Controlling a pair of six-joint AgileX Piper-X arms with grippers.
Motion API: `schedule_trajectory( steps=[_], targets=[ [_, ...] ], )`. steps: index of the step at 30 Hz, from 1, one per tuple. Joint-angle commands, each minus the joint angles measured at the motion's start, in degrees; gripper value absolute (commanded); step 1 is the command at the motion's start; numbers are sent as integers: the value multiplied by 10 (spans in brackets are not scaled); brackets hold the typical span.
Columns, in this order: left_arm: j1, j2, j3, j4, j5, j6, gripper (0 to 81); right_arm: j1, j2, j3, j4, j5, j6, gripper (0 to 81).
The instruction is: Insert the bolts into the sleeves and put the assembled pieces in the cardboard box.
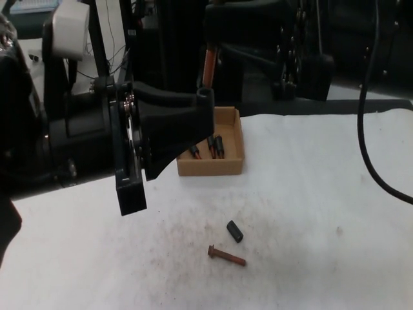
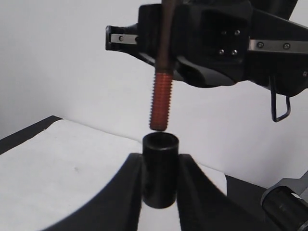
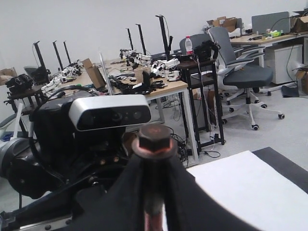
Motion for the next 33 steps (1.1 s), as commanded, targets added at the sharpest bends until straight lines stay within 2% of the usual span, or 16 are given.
schedule_trajectory(
  steps=[1, 21, 33],
  targets=[
    [1, -5, -6, -6, 5, 5, 1, 1, 3, -6, -2, 5, -5, 8],
    [1, -5, -6, -6, -12, 7, 1, 13, 15, -6, 2, 1, -9, 8],
    [34, -5, -7, -6, -8, 4, 1, 13, 15, -6, 1, 1, -9, 8]
  ],
)
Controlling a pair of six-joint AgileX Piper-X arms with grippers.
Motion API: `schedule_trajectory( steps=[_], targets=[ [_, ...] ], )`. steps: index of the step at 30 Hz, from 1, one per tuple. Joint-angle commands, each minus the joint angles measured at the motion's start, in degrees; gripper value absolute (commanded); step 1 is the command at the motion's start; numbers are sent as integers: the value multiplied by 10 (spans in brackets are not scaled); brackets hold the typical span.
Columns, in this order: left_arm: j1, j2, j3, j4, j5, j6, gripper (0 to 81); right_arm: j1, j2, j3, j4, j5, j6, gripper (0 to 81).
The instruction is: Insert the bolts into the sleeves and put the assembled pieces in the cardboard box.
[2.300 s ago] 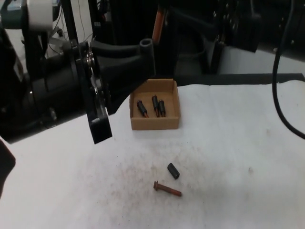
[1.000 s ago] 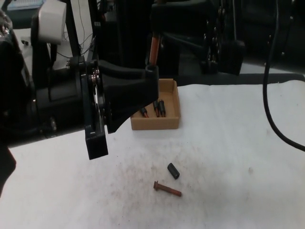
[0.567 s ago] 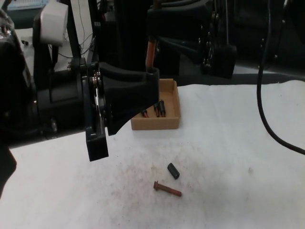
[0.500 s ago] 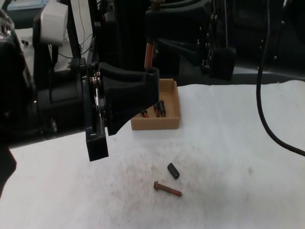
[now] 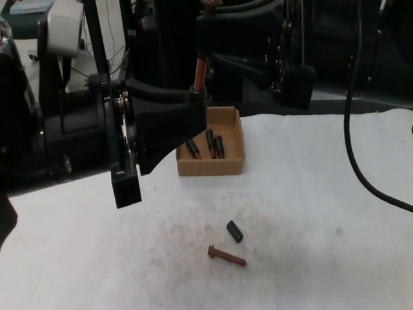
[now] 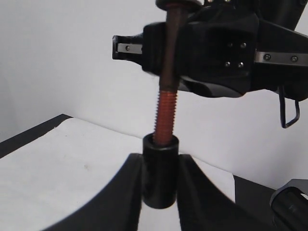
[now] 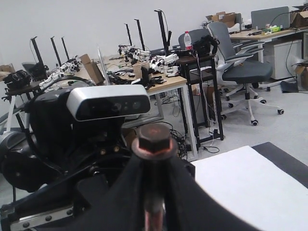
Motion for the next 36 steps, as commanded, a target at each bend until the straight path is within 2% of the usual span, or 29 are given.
schedule_trajectory(
  steps=[1, 22, 24, 30, 32, 36],
  targets=[
    [11, -5, -7, -13, -2, 1, 1, 1, -1, -5, 1, -8, -2, 8],
    [9, 15, -32, 17, 67, -16, 1, 1, -1, -9, 45, -26, -35, 1],
    [9, 15, -37, 17, 67, -16, 1, 1, -1, -9, 45, -26, -37, 50],
    [9, 15, -57, 17, 65, -8, 1, 1, -1, -9, 45, -16, -18, 347],
    [9, 15, -57, 18, 64, -8, 1, 1, -1, -9, 45, -17, -17, 380],
    [9, 15, -57, 32, 64, -1, 1, 1, -1, -9, 45, -17, -17, 374]
  ],
)
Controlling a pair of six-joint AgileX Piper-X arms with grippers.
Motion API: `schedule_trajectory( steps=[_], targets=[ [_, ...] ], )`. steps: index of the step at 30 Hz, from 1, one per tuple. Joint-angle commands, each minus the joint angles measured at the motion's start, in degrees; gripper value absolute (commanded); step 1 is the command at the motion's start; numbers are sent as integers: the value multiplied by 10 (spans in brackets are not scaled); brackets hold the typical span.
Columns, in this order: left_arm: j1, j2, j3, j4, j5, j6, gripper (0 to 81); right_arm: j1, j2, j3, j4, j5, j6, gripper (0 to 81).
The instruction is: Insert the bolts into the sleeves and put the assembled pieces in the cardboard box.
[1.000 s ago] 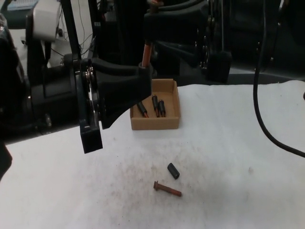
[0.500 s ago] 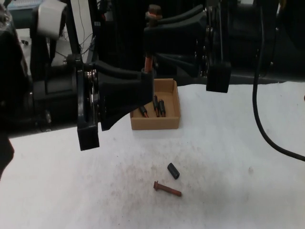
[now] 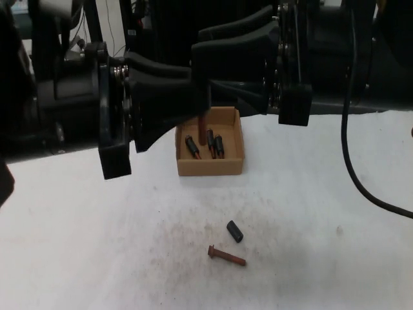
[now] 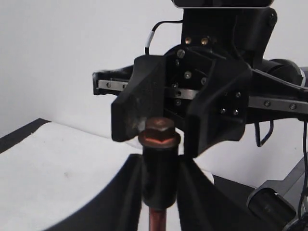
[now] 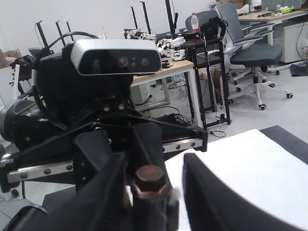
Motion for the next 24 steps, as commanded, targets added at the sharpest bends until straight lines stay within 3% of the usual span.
schedule_trajectory(
  steps=[1, 7, 11, 13, 17, 24],
  targets=[
    [1, -1, -7, 8, 0, 13, 1, 1, -1, -4, -1, 1, 5, 375],
    [1, -1, -7, 93, -10, 63, 1, 1, -1, -12, -15, 1, 5, 374],
    [1, 5, -9, 169, -107, 128, 1, 0, -1, -29, -19, 14, 5, 372],
    [1, 20, -16, 187, -201, 121, 1, 0, -1, -32, -19, 30, 5, 322],
    [1, 84, -63, 232, -293, 113, 1, 0, -1, -32, -19, 39, -18, 11],
    [1, 260, -239, 333, -375, 132, 1, -13, -1, -32, 2, 91, -54, 8]
  ],
)
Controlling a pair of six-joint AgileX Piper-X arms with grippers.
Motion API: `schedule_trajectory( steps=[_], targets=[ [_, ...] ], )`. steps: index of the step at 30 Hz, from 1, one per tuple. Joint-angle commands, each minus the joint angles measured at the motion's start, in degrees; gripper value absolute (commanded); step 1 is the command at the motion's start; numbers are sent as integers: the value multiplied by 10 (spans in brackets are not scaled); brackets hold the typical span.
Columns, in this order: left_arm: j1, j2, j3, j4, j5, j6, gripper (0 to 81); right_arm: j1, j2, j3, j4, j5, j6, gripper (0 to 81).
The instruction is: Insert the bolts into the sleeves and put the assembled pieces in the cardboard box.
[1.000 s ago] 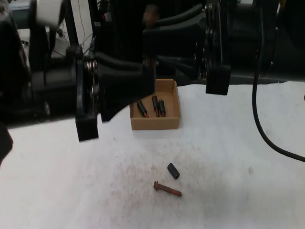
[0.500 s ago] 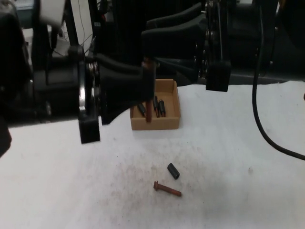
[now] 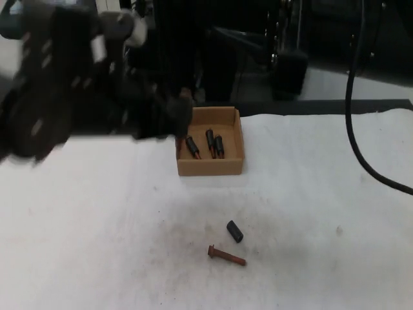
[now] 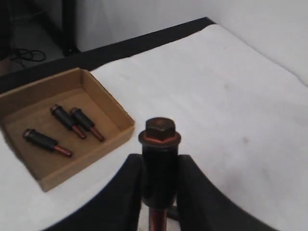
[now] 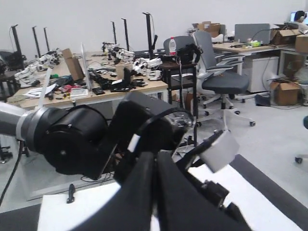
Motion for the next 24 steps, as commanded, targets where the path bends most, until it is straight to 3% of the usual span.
schedule_trajectory(
  steps=[1, 5, 16, 24],
  targets=[
    [0, 97, -113, 51, -54, 7, 1, -17, -1, -5, 17, 26, -2, 8],
    [0, 214, -250, 131, -62, -1, 1, -50, -6, -5, 47, 34, 34, 8],
    [0, 518, -615, 343, -117, -4, 1, -162, -44, -5, 153, 34, 34, 8],
    [-1, 617, -730, 413, -117, -21, 1, -185, -49, -5, 202, 30, 34, 8]
  ],
)
